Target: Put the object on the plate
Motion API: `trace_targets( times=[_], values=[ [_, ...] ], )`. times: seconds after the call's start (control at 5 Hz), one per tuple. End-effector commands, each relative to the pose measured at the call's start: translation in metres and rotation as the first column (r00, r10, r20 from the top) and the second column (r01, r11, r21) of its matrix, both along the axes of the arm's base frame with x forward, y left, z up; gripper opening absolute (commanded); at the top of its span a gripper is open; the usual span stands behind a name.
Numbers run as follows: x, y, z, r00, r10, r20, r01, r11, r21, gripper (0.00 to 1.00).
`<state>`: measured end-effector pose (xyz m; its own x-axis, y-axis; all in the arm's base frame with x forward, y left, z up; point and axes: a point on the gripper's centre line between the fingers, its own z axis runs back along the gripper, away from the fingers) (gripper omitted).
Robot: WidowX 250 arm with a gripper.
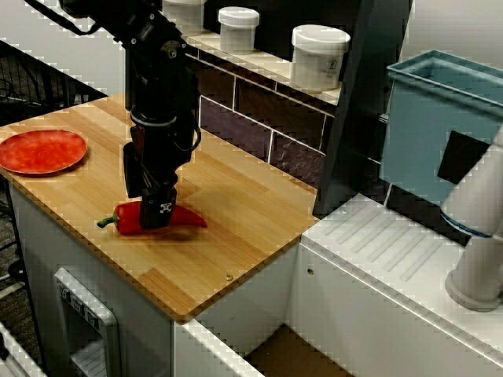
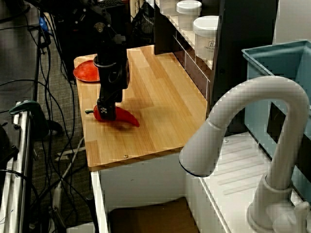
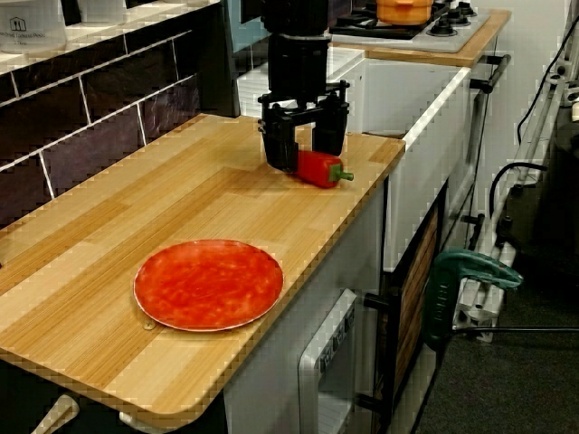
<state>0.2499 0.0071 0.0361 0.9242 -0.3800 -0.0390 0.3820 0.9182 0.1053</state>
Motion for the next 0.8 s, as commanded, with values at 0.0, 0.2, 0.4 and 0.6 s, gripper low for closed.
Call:
trace_targets(
  times=[0.0, 0.2, 0.4, 0.6],
  values=[
    [0.003, 0.000, -0.001, 1.000, -0.004, 0.013, 0.004, 1.000, 0.011, 1.00],
    [0.001, 0.000, -0.002, 1.000, -0.019, 0.015, 0.018, 0.999, 0.033, 1.00],
    [-0.001, 0.001, 0.002, 0.998, -0.057, 0.010, 0.057, 0.998, 0.025, 0.00],
    [-0.002, 0.009, 0.010, 0.999, -0.050, 0.015, 0.050, 0.999, 0.010, 0.00]
  ],
)
